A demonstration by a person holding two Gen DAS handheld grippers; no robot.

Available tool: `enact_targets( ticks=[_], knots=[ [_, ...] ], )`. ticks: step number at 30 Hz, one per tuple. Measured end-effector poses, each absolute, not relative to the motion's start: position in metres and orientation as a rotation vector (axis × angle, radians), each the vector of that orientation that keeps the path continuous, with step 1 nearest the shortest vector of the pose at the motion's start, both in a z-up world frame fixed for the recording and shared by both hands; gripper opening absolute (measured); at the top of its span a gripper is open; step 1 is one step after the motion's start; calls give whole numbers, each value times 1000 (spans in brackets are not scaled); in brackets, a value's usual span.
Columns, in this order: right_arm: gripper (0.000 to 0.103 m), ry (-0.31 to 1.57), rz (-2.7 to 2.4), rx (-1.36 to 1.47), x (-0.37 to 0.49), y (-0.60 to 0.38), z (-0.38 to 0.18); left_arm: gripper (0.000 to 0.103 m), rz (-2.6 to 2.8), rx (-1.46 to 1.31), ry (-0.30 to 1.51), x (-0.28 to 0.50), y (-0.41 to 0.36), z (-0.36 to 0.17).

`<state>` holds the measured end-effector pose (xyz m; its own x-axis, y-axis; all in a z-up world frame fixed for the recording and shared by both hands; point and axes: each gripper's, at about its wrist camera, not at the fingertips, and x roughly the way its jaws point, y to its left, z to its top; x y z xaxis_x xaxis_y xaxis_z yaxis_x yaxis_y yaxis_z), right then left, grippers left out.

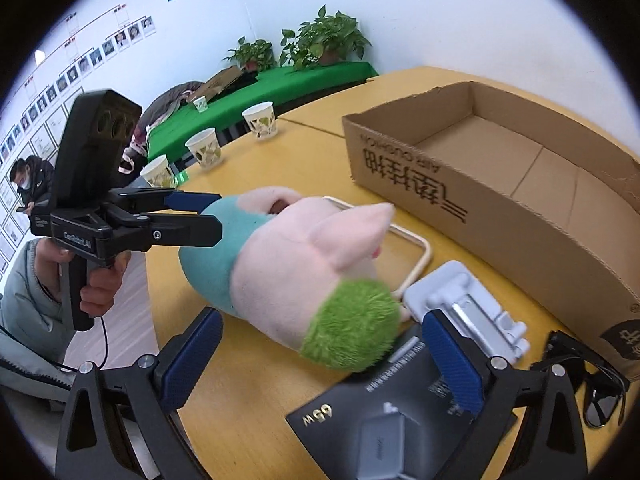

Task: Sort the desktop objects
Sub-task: 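Close both grippers on the teal-and-pink plush pig from opposite sides, then lift the plush pig with both grippers and carry it toward the cardboard box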

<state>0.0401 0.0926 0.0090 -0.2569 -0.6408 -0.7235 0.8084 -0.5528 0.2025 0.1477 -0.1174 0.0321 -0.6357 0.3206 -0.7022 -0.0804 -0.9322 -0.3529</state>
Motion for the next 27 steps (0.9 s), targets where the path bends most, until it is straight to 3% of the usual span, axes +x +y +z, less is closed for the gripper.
enact_targets(
  ticks=[2, 4, 5, 13, 27],
  knots=[
    [98, 275, -1953, 973, 40, 87, 7, 93, 2622, -1205, -413, 148, -116, 30],
    [84, 261, -1950, 993, 33, 79, 4, 93, 2623, -1205, -402, 146, -115, 28],
    [82, 255, -1949, 1017, 32, 76, -1, 92, 2622, -1205, -396, 145, -114, 27],
    [77, 267, -1953, 1022, 40, 79, -5, 72, 2598, -1194, -341, 138, -107, 29],
    [77, 241, -2027, 1046, 45, 151, -7, 72, 2482, -1118, -385, 124, -69, 35]
  ],
)
